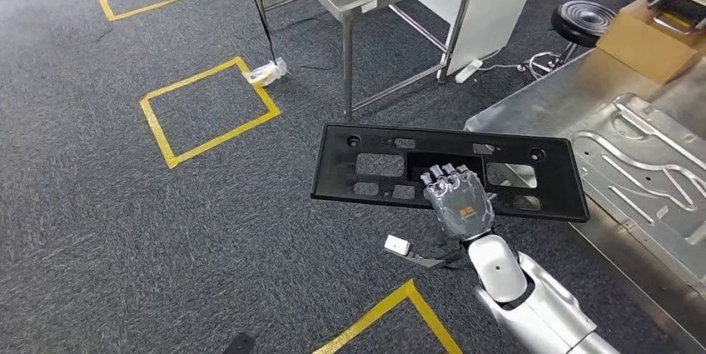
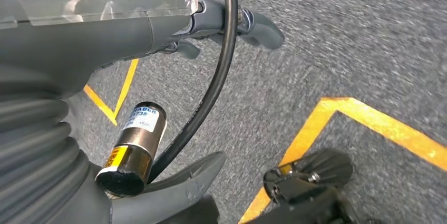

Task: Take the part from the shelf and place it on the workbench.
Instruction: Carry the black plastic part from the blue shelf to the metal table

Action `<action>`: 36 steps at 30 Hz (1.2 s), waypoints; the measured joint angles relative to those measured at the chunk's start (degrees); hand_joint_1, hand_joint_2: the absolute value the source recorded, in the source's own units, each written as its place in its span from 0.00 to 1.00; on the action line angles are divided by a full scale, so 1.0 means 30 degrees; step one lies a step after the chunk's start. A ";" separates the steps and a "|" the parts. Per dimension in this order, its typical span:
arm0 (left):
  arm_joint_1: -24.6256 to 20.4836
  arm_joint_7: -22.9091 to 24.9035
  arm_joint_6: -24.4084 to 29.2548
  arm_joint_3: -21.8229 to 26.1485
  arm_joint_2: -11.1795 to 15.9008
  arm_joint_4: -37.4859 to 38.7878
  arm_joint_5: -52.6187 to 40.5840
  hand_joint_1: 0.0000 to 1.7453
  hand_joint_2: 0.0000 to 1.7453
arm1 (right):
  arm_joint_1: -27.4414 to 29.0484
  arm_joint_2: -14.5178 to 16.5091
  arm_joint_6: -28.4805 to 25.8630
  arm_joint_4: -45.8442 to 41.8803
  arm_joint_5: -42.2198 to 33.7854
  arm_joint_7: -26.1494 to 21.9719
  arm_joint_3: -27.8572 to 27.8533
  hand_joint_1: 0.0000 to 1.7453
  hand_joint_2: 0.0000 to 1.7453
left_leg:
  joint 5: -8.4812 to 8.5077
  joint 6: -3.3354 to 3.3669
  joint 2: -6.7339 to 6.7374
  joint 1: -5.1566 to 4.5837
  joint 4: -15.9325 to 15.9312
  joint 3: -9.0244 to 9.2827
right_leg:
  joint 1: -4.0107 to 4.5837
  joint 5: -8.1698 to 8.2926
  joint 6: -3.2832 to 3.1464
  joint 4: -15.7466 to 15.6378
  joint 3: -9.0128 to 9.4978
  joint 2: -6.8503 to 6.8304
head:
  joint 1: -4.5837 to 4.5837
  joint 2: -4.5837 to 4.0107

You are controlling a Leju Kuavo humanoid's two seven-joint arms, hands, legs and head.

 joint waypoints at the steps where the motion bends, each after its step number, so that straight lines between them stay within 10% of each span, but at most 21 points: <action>1: -0.0016 -0.0002 -0.0009 -0.0004 -0.0005 -0.0002 -0.0018 0.00 1.00 | 0.0025 -0.0025 -0.0002 -0.0013 0.0000 -0.0018 0.0000 1.00 1.00 | -0.0327 -0.0102 -0.0432 0.0052 0.0431 -0.0160 | -0.0063 0.0038 -0.0127 -0.0048 0.0025 0.0191 | -0.0002 0.0000; 3: 0.0027 -0.0004 -0.0013 -0.0005 -0.0009 -0.0004 -0.0037 0.00 1.00 | 0.0050 -0.0035 -0.0004 -0.0031 0.0000 0.0018 0.0000 1.00 1.00 | -0.1475 -0.0230 -0.1481 0.0140 0.2512 -0.1094 | -0.0122 0.0079 -0.0312 -0.0085 0.0040 0.0602 | -0.0004 0.0000; 6: 0.0204 0.0031 -0.0033 -0.0005 -0.0016 -0.0004 -0.0035 0.00 1.00 | 0.0176 -0.0035 0.0005 -0.0026 0.0006 0.0111 0.0000 1.00 1.00 | -0.2299 -0.0243 -0.1832 0.0158 0.5431 -0.2625 | -0.0072 0.0079 -0.0402 -0.0018 0.0016 0.1407 | -0.0004 0.0000; 10: 0.0277 0.0127 -0.0036 -0.0005 0.0009 -0.0004 -0.0033 0.00 1.00 | 0.0257 -0.0035 -0.0013 -0.0017 0.0006 0.0136 -0.0002 1.00 1.00 | 0.0173 0.0077 -0.2933 0.0192 0.1530 -0.1136 | -0.0069 0.0063 -0.0331 0.0133 -0.0032 0.2521 | 0.0003 0.0000; 12: 0.0276 0.0148 -0.0036 -0.0005 0.0038 -0.0004 -0.0033 0.00 1.00 | 0.0260 -0.0046 -0.0027 -0.0015 0.0006 0.0229 -0.0007 1.00 1.00 | 0.0546 0.0179 -0.3601 0.0181 0.0258 -0.0585 | -0.0146 0.0118 -0.0127 0.0174 -0.0169 0.2994 | 0.0002 0.0000; 14: 0.0248 0.0164 -0.0036 -0.0002 0.0040 -0.0004 -0.0029 0.00 1.00 | 0.0302 -0.0146 -0.0053 -0.0018 0.0006 0.0392 -0.0038 1.00 1.00 | 0.0611 0.0262 -0.3266 0.0163 0.0057 -0.0478 | -0.0219 0.0239 0.0174 0.0091 -0.0266 0.3458 | -0.0004 0.0000; 17: 0.0189 0.0169 -0.0051 0.0002 0.0014 -0.0009 -0.0051 0.00 1.00 | 0.0355 -0.0421 -0.0109 -0.0108 0.0006 0.0709 -0.0166 1.00 1.00 | 0.0898 0.0553 -0.2505 0.0263 -0.0473 -0.0250 | -0.0124 -0.0415 0.0465 0.0999 -0.0734 0.2281 | 0.0089 0.0000; 21: 0.0377 0.0168 -0.0069 0.0007 0.0022 -0.0011 -0.0082 0.00 1.00 | 0.0450 -0.0707 -0.0084 -0.0348 0.0006 0.0874 -0.0483 1.00 1.00 | 0.0867 0.0643 -0.1417 0.0215 -0.0559 -0.0207 | -0.0287 -0.2204 0.0699 0.5110 -0.2652 0.0747 | 0.0164 0.0000; 27: 0.0337 0.0164 -0.0146 0.0009 0.0013 -0.0017 -0.0131 0.00 1.00 | 0.0566 -0.0949 -0.0042 -0.0649 0.0006 0.0905 -0.0871 1.00 1.00 | 0.0428 0.0166 -0.0024 0.0079 -0.0266 -0.0035 | -0.0216 -0.0025 0.0630 0.0112 0.0056 -0.1033 | 0.0133 0.0000; 30: 0.0269 0.0160 -0.0142 0.0009 0.0020 -0.0027 -0.0138 0.00 1.00 | 0.0706 -0.1014 -0.0042 -0.0725 0.0006 0.0920 -0.0991 1.00 1.00 | 0.0189 -0.0128 0.0449 0.0049 -0.0187 0.0112 | -0.0191 -0.0079 0.0275 -0.0008 0.0050 -0.0472 | 0.0076 0.0000; 36: 0.0369 0.0157 -0.0117 0.0009 0.0025 -0.0047 -0.0188 0.00 1.00 | 0.0696 -0.1069 -0.0047 -0.0862 0.0006 0.1202 -0.1020 1.00 1.00 | -0.2451 -0.0366 -0.1808 0.0229 0.5333 -0.2416 | -0.0236 -0.0032 -0.0184 -0.0032 0.0105 0.1034 | 0.0049 0.0000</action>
